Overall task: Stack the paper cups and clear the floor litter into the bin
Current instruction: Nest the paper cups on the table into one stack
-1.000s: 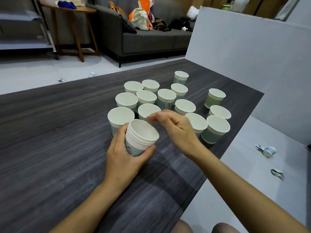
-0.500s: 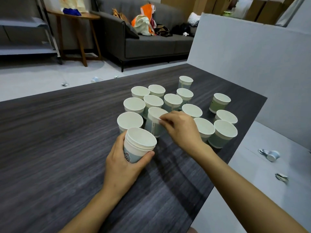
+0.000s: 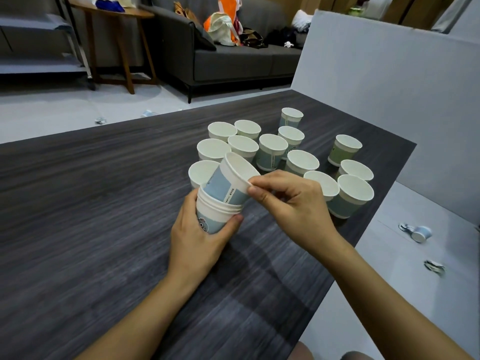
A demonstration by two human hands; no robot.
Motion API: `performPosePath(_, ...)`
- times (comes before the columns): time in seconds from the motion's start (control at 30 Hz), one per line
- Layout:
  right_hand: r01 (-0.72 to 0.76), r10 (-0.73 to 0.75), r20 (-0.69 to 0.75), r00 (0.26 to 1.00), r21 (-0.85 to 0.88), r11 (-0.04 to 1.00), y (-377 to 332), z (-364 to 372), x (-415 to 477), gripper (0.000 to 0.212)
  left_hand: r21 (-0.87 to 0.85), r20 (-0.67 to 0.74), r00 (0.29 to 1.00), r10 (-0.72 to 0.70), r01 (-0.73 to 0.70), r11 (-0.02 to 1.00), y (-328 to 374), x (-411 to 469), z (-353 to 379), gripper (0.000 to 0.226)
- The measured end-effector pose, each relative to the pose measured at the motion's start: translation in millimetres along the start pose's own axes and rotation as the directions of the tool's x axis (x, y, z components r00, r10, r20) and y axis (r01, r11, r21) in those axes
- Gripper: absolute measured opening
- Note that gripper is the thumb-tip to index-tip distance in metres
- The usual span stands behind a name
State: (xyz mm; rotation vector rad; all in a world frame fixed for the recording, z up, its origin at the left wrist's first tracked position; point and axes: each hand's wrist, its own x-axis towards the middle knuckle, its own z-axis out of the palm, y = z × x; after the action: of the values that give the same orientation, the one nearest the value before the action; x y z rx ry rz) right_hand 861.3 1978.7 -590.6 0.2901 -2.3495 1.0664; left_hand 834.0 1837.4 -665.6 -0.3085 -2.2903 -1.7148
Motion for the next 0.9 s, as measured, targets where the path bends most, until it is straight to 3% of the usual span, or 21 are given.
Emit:
performPosePath(0.17, -0.004, 0.013, 0.133, 0.991, -0.064, 0.998, -3, 9, -4, 0.021, 0.006, 0.006, 0.999, 0.037, -0.037, 0.999, 2, -4, 0, 0.073)
performPosePath(0.37, -0.310, 0.245, 0.253, 0.936, 0.259, 0.915, -4, 21, -8, 0.012, 0.084, 0.029, 0.990, 0.139, -0.141, 0.986, 2, 1, -14, 0.075)
performPosePath(0.57, -0.219, 0.095, 0.423, 0.901, 0.255, 0.942, -9, 24, 3, 0.013, 0.180, 0.014, 0.992, 0.127, -0.127, 0.975, 3, 1, -43, 0.076)
performPosePath(0.63, -0.259, 0.150, 0.317, 0.936, 0.336, 0.906, -5, 25, 10, 0.014, 0.158, -0.061, 0.992, 0.111, -0.100, 0.982, -2, 2, -48, 0.078)
performPosePath(0.67, -0.219, 0.165, 0.201, 0.966, 0.286, 0.933, -1, 28, 13, 0.016, 0.136, -0.098, 0.990, 0.101, -0.087, 0.987, -5, 2, -48, 0.079)
performPosePath(0.73, -0.079, 0.080, 0.029, 0.996, -0.031, 0.996, 11, 35, 17, 0.023, 0.094, -0.126, 0.990, 0.062, -0.051, 0.994, -12, 6, -47, 0.081)
performPosePath(0.8, 0.031, -0.016, 0.065, 0.998, -0.240, 0.970, 20, 42, 21, 0.031, 0.078, -0.138, 0.990, 0.026, -0.015, 0.997, -18, 11, -47, 0.083)
performPosePath(0.9, 0.091, -0.036, 0.165, 0.986, -0.341, 0.936, 28, 48, 23, 0.031, 0.058, -0.174, 0.985, -0.002, 0.012, 0.998, -21, 18, -48, 0.084)
